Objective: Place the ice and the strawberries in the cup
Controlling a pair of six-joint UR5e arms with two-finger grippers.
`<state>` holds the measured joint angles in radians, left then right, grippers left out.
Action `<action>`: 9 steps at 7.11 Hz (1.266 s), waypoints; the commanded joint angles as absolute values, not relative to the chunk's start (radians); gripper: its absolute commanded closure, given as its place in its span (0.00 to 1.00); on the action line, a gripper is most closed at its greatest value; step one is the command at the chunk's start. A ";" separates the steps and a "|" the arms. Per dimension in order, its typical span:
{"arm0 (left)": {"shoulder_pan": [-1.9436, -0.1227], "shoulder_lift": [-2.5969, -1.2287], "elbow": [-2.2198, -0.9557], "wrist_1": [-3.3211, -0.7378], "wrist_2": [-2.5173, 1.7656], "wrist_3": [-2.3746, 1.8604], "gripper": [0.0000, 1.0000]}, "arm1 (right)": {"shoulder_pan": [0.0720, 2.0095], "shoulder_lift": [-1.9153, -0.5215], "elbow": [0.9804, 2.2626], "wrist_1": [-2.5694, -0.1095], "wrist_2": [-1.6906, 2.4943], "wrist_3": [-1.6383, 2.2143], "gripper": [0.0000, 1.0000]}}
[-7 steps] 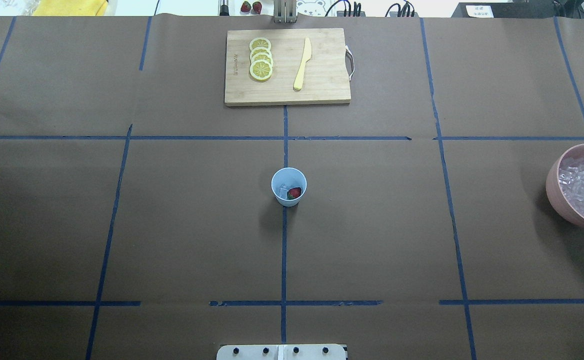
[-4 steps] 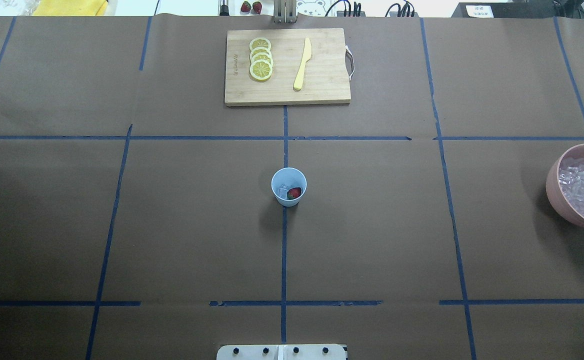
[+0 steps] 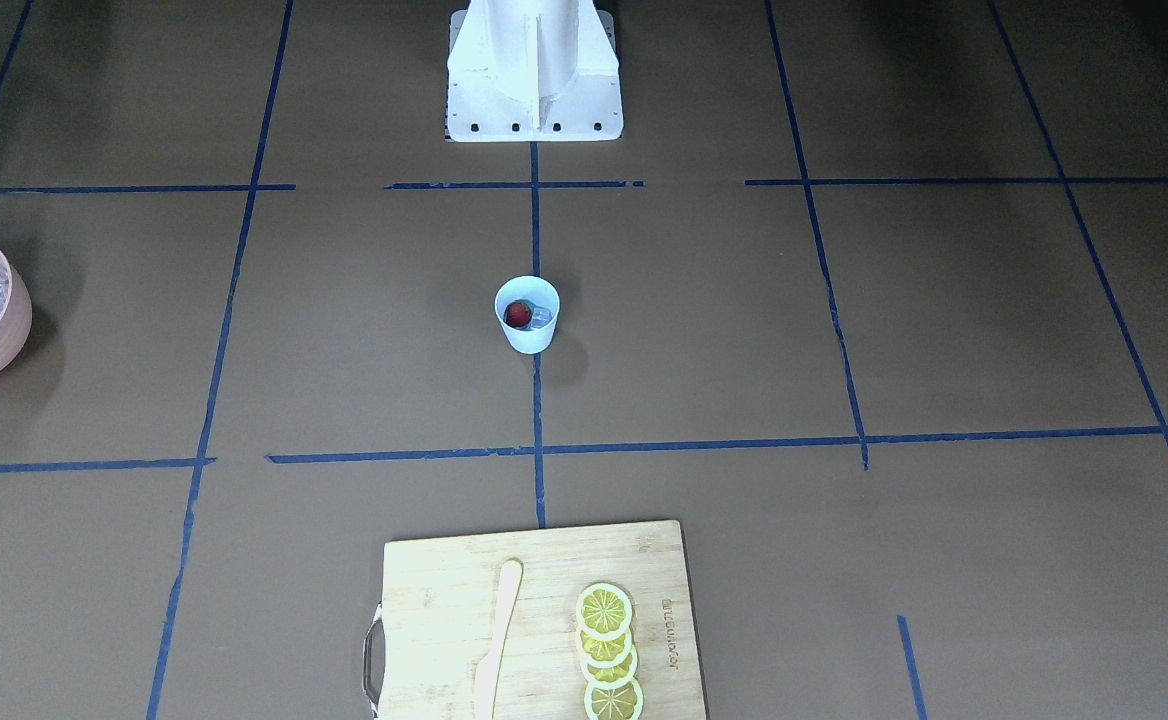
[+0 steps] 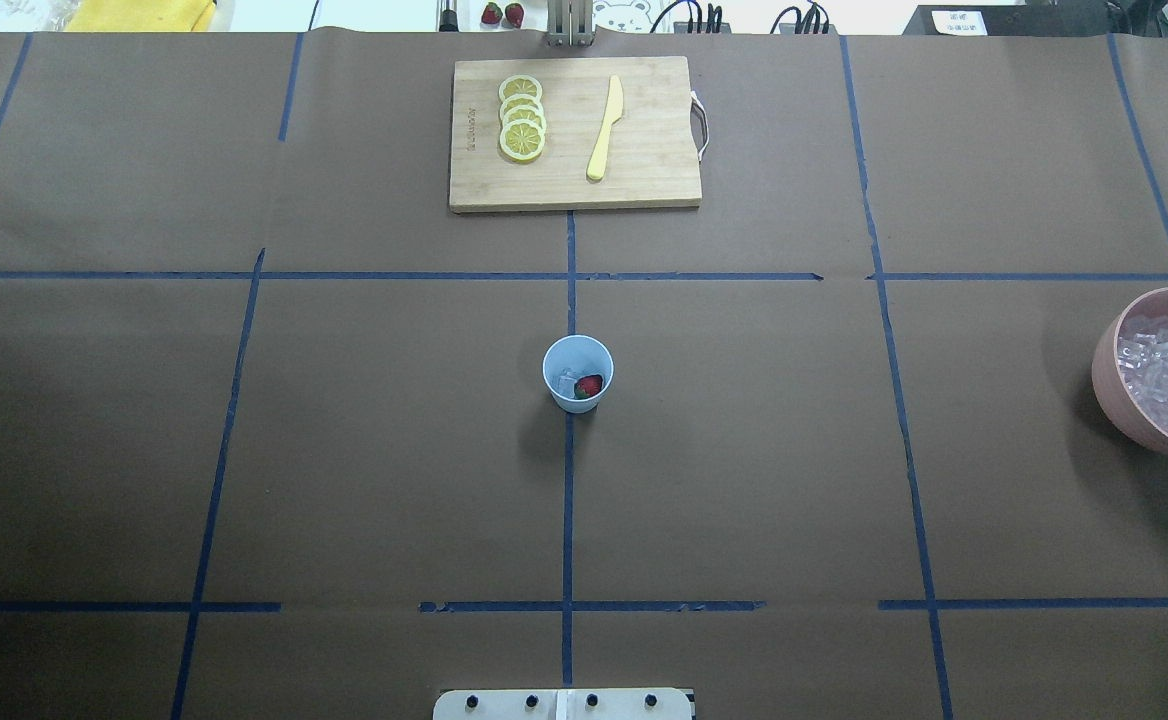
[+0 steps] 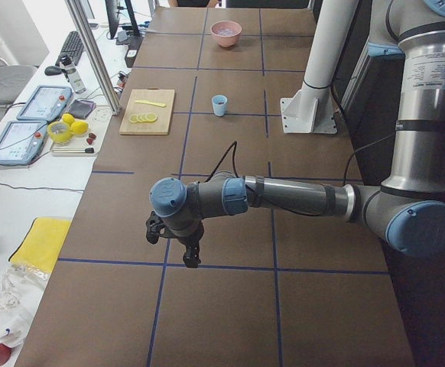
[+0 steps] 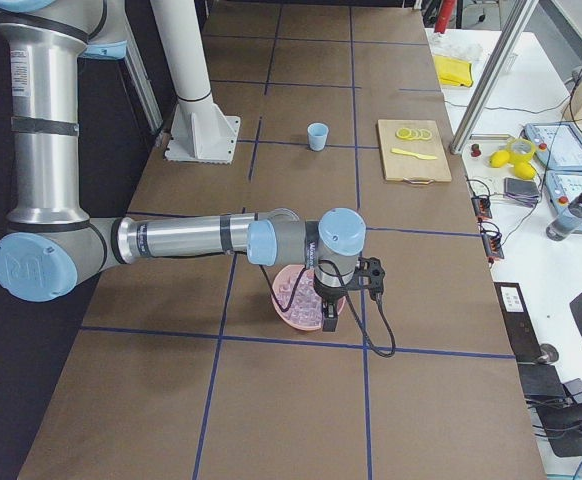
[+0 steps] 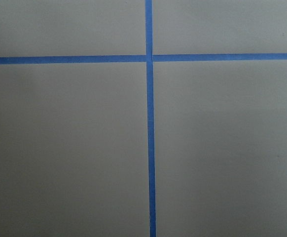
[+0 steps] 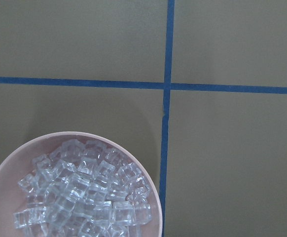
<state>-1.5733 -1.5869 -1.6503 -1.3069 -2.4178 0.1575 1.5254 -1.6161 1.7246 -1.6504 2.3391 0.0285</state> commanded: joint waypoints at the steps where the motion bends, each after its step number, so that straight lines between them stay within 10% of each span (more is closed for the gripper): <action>1: -1.569 -1.588 -1.651 -1.307 -2.416 0.158 0.00 | 1.526 -1.615 1.718 -1.652 2.358 0.028 0.00; 9: -1.569 -1.591 -1.660 -1.302 -2.411 0.156 0.00 | 1.540 -1.614 1.727 -1.649 2.368 0.012 0.00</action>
<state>-1.5692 -1.5893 -1.6544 -1.3045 -2.4148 0.1560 1.5400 -1.6151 1.7227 -1.6495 2.3709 0.0103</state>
